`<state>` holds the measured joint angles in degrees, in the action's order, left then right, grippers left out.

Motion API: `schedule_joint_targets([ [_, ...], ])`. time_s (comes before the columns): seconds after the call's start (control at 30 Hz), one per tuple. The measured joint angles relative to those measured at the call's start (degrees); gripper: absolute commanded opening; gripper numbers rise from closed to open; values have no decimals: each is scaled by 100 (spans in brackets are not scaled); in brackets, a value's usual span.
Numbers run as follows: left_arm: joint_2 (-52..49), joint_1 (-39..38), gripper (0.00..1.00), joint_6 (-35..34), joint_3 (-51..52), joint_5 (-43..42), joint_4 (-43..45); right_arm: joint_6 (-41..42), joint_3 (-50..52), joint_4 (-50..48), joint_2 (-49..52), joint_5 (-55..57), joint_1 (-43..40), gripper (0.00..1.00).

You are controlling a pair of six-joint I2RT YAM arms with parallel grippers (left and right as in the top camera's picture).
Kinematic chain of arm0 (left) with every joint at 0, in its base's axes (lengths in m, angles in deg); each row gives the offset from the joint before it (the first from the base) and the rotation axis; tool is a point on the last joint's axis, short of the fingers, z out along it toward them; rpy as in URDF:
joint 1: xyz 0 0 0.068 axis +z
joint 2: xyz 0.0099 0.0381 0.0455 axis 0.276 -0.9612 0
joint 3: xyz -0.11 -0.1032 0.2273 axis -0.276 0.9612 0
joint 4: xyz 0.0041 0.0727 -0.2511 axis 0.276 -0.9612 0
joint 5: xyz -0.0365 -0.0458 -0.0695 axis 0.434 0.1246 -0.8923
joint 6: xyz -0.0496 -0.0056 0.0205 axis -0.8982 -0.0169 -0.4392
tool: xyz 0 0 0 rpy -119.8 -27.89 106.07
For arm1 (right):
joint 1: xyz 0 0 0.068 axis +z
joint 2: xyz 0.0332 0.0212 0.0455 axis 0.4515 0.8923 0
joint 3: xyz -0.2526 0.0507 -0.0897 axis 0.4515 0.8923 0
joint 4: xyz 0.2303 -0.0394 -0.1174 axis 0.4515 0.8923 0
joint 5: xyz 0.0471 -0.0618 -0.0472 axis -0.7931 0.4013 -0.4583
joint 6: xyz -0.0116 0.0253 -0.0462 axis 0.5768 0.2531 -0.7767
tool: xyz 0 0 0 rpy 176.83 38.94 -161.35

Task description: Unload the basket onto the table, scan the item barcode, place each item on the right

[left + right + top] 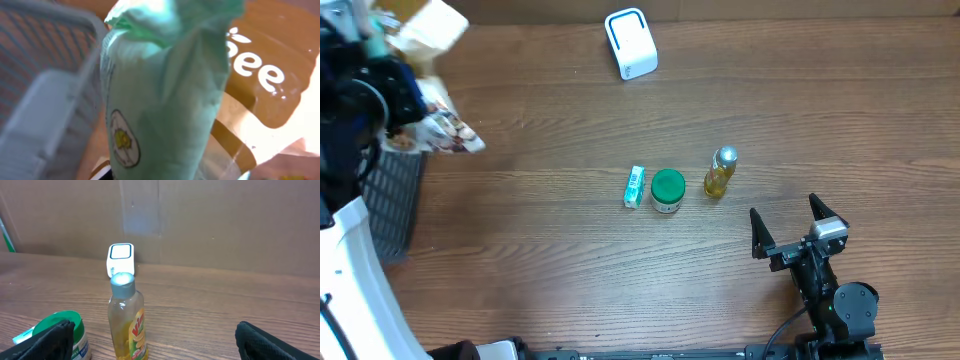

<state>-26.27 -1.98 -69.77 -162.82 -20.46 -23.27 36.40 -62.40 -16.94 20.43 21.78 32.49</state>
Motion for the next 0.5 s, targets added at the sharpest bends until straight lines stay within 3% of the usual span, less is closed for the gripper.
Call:
schedule_joint_targets([
  [0.2, -109, -533, 20, -118, 566, 17, -509, -2, 0, 0, 0, 0, 2, 100],
  [0.5, -175, -1261, 21, -551, 2153, 380, 114, 0, 0, 2, 0, 2, 0, 100],
])
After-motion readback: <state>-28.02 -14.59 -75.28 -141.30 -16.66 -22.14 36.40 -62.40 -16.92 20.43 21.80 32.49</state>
